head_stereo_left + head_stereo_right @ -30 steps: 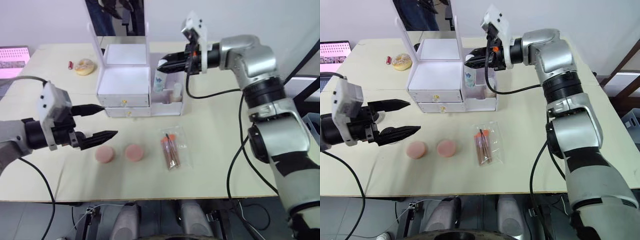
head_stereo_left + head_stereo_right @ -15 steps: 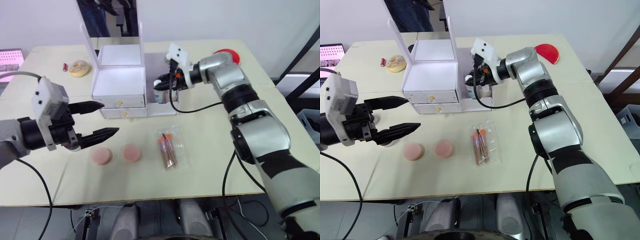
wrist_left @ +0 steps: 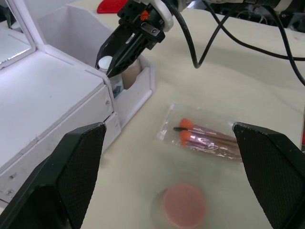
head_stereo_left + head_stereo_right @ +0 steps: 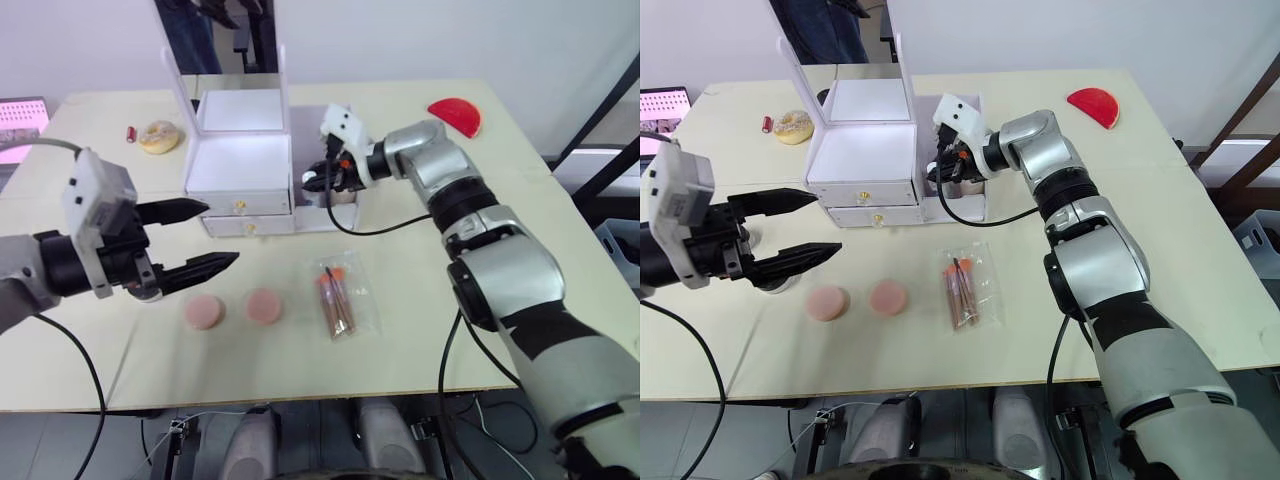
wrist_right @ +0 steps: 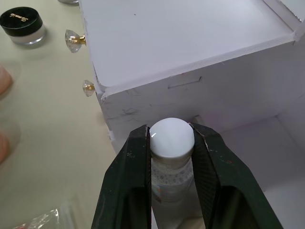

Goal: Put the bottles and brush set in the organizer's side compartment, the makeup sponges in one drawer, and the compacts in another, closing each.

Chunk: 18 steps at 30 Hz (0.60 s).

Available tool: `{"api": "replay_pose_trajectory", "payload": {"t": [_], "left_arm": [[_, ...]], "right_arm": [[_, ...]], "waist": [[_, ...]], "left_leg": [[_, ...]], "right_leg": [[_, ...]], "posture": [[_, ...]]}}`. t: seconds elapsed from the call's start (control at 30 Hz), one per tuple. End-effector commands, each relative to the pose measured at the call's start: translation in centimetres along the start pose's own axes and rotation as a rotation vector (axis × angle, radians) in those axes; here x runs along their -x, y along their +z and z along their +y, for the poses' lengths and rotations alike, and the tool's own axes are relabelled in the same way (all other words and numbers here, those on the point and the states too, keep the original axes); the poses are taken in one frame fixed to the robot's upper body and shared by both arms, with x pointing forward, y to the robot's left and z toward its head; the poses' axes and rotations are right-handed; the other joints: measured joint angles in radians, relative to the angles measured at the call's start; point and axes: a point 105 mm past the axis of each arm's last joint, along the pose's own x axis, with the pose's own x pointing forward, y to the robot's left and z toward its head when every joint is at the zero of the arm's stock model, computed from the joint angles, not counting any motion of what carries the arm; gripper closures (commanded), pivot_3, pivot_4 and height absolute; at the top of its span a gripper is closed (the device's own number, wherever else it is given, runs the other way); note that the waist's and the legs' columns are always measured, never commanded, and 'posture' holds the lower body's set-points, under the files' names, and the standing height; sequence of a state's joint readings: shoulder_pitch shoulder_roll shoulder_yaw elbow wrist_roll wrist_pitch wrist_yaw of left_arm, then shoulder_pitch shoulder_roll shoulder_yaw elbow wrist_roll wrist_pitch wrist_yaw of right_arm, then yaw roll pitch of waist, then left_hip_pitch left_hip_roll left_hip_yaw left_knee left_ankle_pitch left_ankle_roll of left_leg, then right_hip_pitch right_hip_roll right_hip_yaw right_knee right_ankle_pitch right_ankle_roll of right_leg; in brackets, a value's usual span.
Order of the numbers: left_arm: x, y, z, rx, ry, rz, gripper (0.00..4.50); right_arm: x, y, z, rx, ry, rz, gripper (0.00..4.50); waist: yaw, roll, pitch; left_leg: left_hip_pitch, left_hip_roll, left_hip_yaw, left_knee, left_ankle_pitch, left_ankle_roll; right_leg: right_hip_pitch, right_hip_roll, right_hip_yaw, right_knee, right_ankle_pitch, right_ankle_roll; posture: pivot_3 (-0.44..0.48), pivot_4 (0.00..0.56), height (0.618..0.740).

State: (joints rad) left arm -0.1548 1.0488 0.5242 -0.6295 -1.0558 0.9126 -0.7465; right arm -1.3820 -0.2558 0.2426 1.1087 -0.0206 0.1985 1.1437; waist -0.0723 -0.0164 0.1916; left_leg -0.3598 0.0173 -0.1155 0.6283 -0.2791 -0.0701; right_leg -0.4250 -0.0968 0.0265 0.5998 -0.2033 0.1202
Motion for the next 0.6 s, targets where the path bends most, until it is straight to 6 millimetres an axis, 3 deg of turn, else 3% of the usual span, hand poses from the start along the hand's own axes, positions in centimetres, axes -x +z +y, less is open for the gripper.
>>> {"api": "replay_pose_trajectory", "payload": {"t": [0.03,0.27,0.47,0.6], "left_arm": [[0.1,0.8,0.0,-0.039,0.002,-0.01,0.0],[0.1,0.8,0.0,-0.039,-0.001,-0.008,0.0],[0.3,0.6,0.3,-0.033,0.007,-0.004,0.0],[1.7,-0.7,1.4,0.004,0.054,0.022,0.0]], "right_arm": [[0.3,0.9,-0.3,0.024,-0.016,-0.03,3.33],[0.7,1.7,-0.4,0.042,-0.018,-0.053,0.02],[2.9,3.6,-1.2,0.071,-0.034,-0.097,0.02],[7.1,5.8,-1.4,0.089,-0.049,-0.176,0.02]], "waist": [[0.0,0.0,0.0],[0.0,0.0,0.0],[0.001,0.0,0.0],[0.002,0.001,0.0]], "left_leg": [[0.0,0.0,0.0,0.0,0.0,0.0],[0.0,0.0,0.0,0.0,0.0,0.0],[0.0,0.0,0.0,0.0,0.0,0.0],[-0.001,0.0,0.0,0.0,0.0,0.0]], "right_leg": [[0.0,0.0,0.0,0.0,0.0,0.0],[0.0,0.0,0.0,0.0,0.0,0.0],[0.0,0.0,0.0,0.0,0.0,0.0],[0.0,0.0,0.0,-0.001,0.0,0.0]], "posture": [[0.0,0.15,0.739],[0.0,0.15,0.739],[0.0,0.15,0.739],[0.0,0.15,0.739]]}}
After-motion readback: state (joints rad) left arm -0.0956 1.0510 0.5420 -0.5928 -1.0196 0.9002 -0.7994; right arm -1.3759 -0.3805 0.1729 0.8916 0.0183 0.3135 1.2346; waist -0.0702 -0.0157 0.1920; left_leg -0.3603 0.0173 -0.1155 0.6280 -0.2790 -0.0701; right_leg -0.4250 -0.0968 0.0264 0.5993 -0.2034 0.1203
